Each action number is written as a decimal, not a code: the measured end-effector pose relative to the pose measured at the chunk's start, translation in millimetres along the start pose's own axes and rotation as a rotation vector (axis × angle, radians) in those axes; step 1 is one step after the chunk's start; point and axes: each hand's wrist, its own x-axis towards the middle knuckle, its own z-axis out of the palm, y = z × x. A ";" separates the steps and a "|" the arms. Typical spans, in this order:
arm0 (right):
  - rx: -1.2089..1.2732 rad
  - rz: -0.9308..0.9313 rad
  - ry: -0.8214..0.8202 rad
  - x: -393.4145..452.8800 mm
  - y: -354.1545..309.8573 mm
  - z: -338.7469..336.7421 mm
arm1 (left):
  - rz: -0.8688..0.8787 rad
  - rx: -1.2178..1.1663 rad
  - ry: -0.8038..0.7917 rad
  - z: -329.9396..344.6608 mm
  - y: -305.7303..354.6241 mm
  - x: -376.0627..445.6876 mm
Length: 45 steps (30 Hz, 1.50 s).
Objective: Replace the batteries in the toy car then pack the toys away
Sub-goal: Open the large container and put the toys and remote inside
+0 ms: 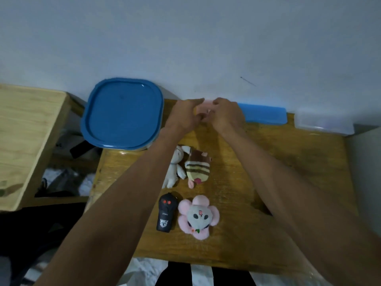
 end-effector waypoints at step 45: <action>0.488 -0.009 0.051 -95.9 -140.2 64.4 | -0.191 0.021 0.239 -163.8 -160.4 -114.7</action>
